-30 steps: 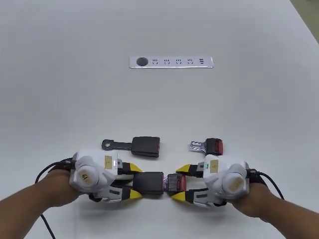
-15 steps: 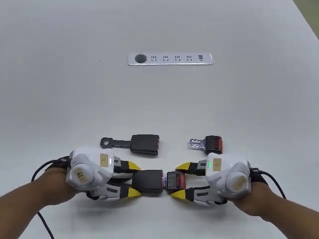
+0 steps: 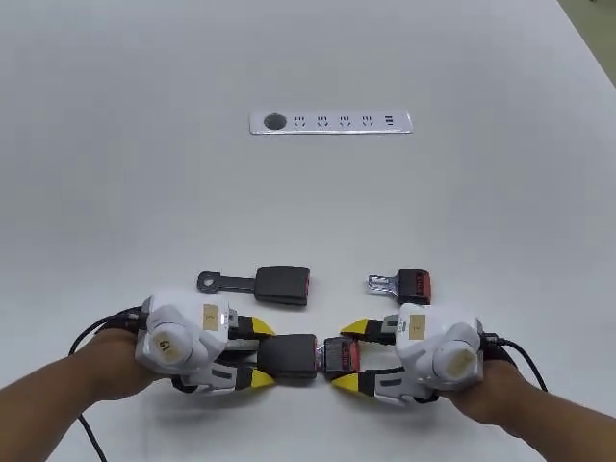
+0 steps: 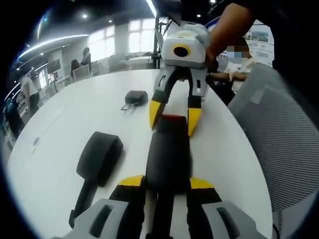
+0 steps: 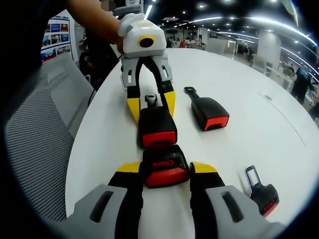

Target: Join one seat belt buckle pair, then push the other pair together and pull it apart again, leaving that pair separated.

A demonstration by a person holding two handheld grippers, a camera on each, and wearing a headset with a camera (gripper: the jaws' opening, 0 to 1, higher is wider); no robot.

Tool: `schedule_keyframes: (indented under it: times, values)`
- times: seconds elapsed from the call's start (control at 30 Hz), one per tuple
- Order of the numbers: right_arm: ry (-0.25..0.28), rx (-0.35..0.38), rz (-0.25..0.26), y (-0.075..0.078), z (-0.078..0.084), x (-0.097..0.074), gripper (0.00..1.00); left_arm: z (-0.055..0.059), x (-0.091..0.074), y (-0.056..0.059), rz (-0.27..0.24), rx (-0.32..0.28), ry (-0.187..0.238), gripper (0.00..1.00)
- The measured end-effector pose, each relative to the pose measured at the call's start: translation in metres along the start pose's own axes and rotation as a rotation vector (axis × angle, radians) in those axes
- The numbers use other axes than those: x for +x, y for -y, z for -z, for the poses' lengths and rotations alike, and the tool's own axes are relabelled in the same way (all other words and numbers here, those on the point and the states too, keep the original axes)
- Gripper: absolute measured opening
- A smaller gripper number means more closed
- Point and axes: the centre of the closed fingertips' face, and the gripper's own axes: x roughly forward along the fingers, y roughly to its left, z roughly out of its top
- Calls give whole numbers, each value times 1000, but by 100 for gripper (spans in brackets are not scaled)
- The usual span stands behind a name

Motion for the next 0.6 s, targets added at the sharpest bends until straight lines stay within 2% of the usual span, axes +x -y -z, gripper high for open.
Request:
schedule_keyframes:
  times: [0.2,0.27,0.37,0.47,0.53,0.6]
  values:
    - [-20,-17,10,1,0,1,36,1,1,0,-3,-14,-16,33]
    - [-44,-49,27,1,3,1,37,0,2,1,-1,2,-28,34]
    - [-40,-33,30,0,1,-1,40,-1,3,0,-3,3,-46,35]
    - [-23,4,38,-1,-5,-5,52,1,2,-1,-22,-14,-61,43]
    - [-16,8,58,2,-6,-9,60,-1,-1,1,-21,-34,-56,53]
    - [4,45,64,4,-8,-13,65,-7,-5,3,-28,-50,-29,59]
